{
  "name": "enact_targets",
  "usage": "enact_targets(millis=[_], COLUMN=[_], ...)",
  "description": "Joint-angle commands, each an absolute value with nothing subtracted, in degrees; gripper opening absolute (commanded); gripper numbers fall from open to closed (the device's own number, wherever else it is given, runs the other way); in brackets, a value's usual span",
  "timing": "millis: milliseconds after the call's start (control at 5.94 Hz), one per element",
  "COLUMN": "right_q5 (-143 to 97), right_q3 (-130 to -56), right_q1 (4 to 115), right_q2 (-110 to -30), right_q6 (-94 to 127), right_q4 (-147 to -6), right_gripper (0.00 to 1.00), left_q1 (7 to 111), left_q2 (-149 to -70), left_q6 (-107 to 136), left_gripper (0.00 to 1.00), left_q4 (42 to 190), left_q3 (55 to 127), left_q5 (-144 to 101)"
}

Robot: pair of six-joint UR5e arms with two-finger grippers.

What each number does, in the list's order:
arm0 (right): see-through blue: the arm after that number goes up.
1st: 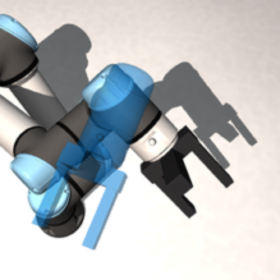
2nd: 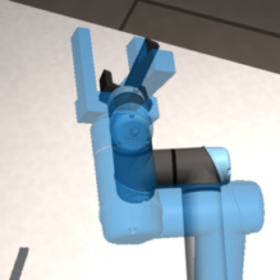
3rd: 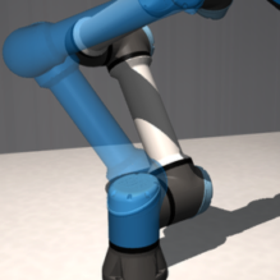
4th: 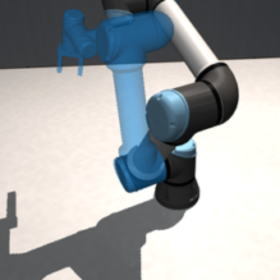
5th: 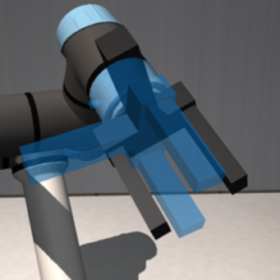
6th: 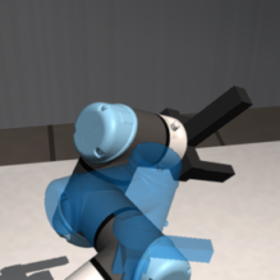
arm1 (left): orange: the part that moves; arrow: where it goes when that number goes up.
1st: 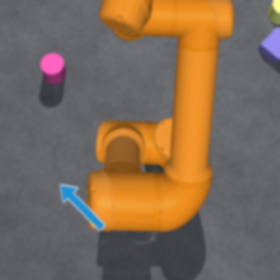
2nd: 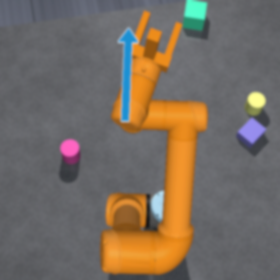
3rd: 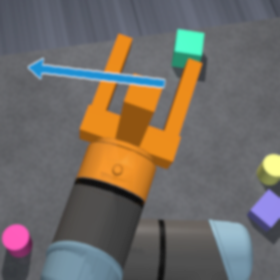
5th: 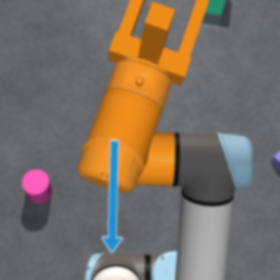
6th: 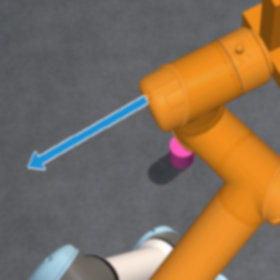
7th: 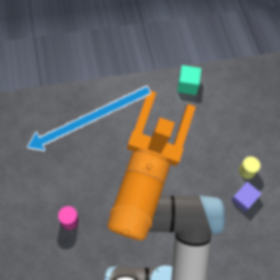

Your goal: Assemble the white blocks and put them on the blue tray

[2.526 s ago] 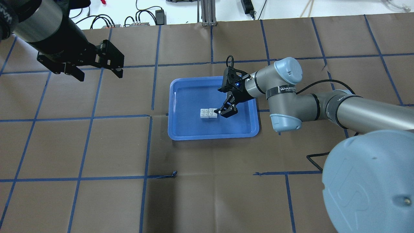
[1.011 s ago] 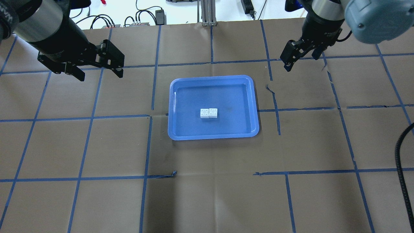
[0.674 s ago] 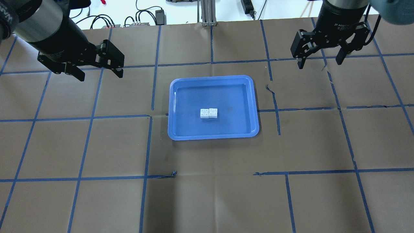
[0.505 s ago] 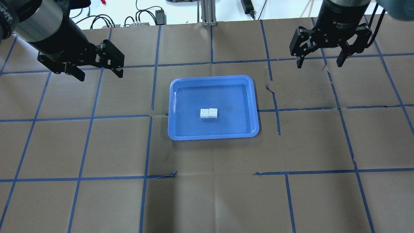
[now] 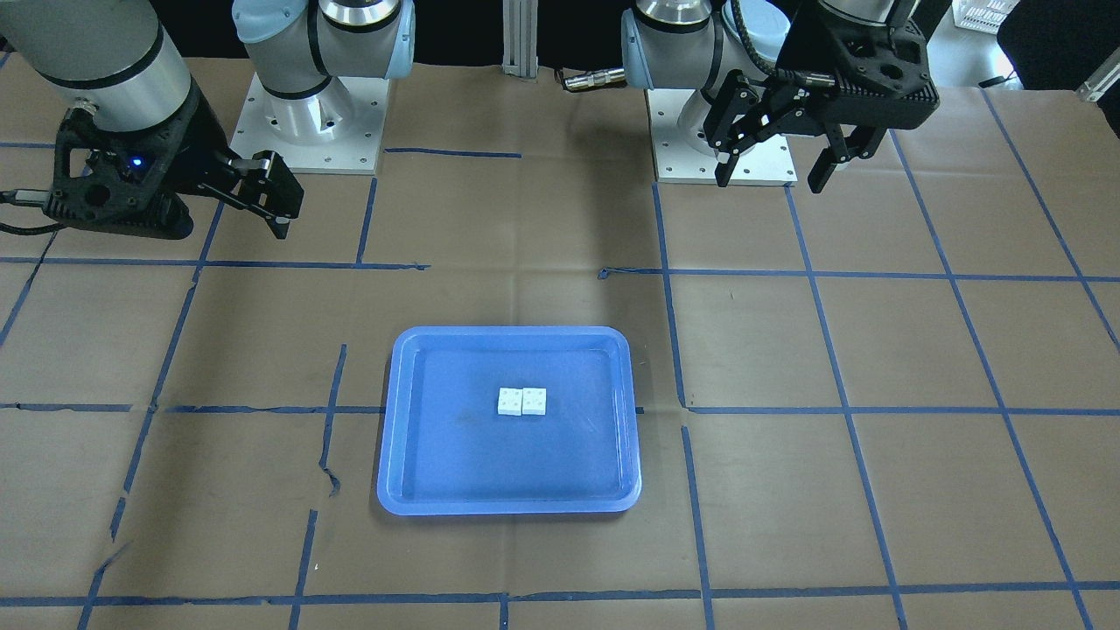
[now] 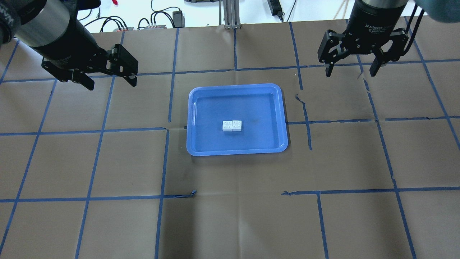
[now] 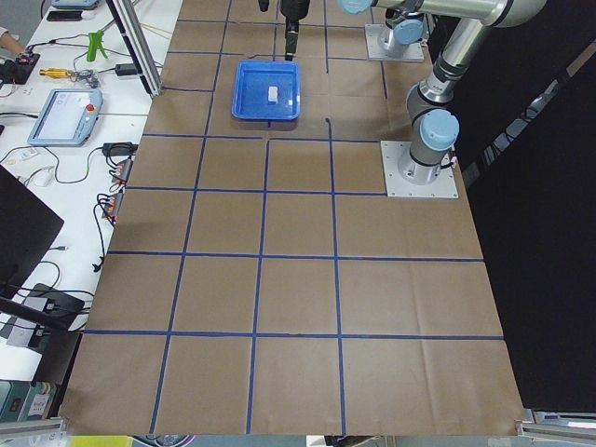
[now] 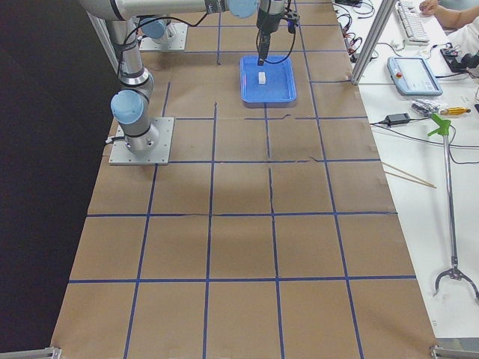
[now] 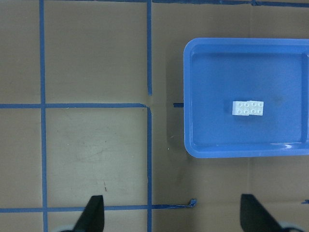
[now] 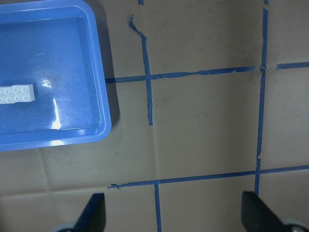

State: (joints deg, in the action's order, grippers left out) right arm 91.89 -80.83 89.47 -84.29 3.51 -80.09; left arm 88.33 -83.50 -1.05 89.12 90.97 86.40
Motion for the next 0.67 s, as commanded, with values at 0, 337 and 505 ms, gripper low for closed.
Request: enact_targets(millis=[0,337,505], right_q5=[90.18,90.26,90.70], right_q3=[-80.86,-80.86,-80.86], right_q1=[89.47,89.47,89.47], right_q2=[-84.11,-84.20,-84.11], right_q6=[2.64,2.64,2.64], right_q4=[-80.42,-80.42,-80.42], right_gripper=[1.00,1.00,1.00], left_q1=[88.33,88.33,88.33], left_q2=[-83.50,-83.50,-83.50], left_q6=[-1.05,-1.05,-1.05], left_gripper=[0.99,0.99,0.99], left_q4=[89.12,89.12,89.12], left_q3=[90.97,90.97,90.97], left_q5=[86.40,86.40,86.40])
